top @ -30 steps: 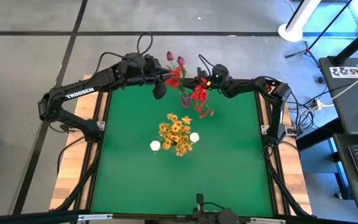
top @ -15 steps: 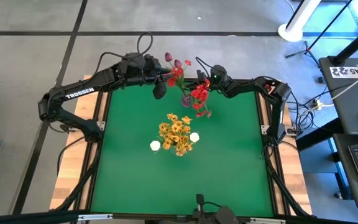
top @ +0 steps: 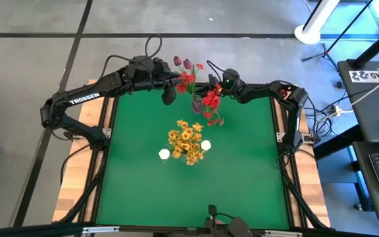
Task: Sort flowers into vase by color
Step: Put the red tulip into the purple vase, then return to Home Position
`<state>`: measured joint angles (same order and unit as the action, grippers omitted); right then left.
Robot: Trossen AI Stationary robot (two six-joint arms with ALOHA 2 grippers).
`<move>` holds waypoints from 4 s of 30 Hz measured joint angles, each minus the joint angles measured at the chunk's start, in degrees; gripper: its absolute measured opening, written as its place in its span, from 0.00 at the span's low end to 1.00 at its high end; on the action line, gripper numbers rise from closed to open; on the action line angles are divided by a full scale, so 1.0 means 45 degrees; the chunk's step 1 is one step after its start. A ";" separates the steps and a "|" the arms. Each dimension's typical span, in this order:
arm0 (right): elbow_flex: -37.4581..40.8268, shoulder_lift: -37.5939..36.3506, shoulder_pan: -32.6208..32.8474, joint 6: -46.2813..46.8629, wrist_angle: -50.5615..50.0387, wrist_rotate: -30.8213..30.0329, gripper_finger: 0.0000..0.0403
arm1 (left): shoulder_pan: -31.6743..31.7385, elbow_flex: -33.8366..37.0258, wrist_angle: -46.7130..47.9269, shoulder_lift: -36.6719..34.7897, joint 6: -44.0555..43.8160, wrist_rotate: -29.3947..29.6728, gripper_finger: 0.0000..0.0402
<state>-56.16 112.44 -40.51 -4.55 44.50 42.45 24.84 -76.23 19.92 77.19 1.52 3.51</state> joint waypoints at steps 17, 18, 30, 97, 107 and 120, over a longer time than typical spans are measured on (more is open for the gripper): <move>-0.0005 0.0000 0.0000 0.0066 -0.0022 -0.0212 0.61 | 0.0000 0.0000 0.0389 0.0000 -0.0015 0.0005 0.24; -0.0010 0.0000 0.0000 0.0066 -0.0022 -0.0212 0.62 | 0.0000 0.0000 0.0449 0.0000 -0.0015 0.0005 0.24; -0.0010 -0.1486 -0.0551 0.0241 -0.2035 -0.0198 0.64 | 0.0000 0.0000 0.0727 0.0000 0.0027 0.0005 0.24; 0.3512 -1.6406 1.0572 0.0712 -1.1707 -1.3330 0.02 | -0.5961 0.7698 -0.2029 -1.1134 -0.2175 0.2598 0.24; 0.3834 -1.9697 1.2623 -0.0036 -1.3034 -1.4328 0.02 | -0.6470 0.7562 0.0233 -1.4701 -0.1860 0.3467 0.22; 0.6402 -2.2605 1.2590 -0.1574 -1.2489 -1.2435 0.02 | -0.6470 1.1290 -0.2735 -1.5154 -0.0888 0.3388 0.02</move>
<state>-27.35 10.72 16.14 -11.63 -11.70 -13.51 -4.27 -25.42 7.61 8.99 -2.47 18.76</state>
